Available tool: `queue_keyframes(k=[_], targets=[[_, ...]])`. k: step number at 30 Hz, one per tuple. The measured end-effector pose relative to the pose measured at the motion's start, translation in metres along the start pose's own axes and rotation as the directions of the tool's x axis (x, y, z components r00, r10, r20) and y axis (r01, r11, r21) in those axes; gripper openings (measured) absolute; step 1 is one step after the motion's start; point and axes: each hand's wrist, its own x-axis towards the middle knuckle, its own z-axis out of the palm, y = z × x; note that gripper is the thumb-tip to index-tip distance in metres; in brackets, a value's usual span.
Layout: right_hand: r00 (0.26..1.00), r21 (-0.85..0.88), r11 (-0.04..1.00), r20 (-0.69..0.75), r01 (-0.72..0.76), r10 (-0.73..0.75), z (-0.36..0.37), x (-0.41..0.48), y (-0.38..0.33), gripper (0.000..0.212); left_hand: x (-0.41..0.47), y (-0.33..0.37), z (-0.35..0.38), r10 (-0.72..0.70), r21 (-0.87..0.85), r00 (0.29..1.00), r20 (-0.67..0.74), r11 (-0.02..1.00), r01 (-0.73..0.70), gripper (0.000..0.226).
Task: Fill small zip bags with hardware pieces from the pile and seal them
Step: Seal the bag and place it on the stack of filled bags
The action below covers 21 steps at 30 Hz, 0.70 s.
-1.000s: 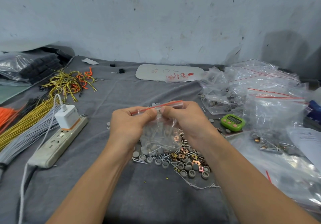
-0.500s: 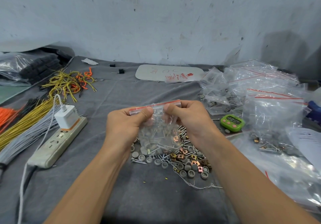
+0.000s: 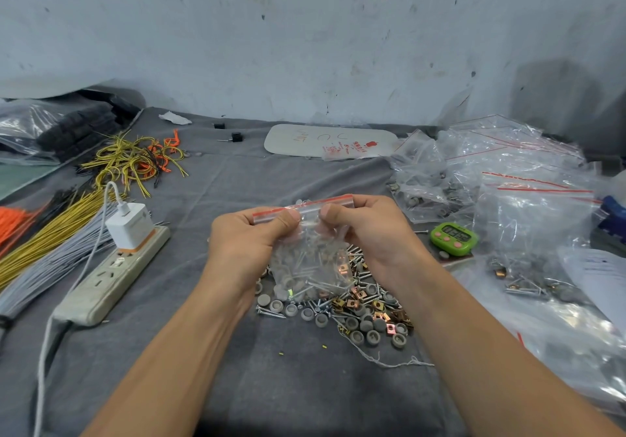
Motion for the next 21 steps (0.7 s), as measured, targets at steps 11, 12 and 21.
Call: queue_keyframes(k=[11,12,21], targets=[[0.998,-0.046,0.998,-0.043,0.045,-0.047,0.009,-0.001,0.004,0.025,0.002,-0.004,0.001,0.083,0.055,0.995,-0.057,0.995,-0.08,0.008],[0.998,-0.048,0.997,-0.026,0.056,-0.058,0.008,-0.002,0.004,0.023,0.002,-0.004,0.001,0.092,0.047,0.995,-0.038,0.995,-0.09,0.009],[0.999,0.093,0.996,0.043,0.009,-0.013,0.013,-0.005,0.004,0.017,-0.006,0.0,0.007,0.122,0.017,0.991,0.06,0.992,-0.124,0.008]])
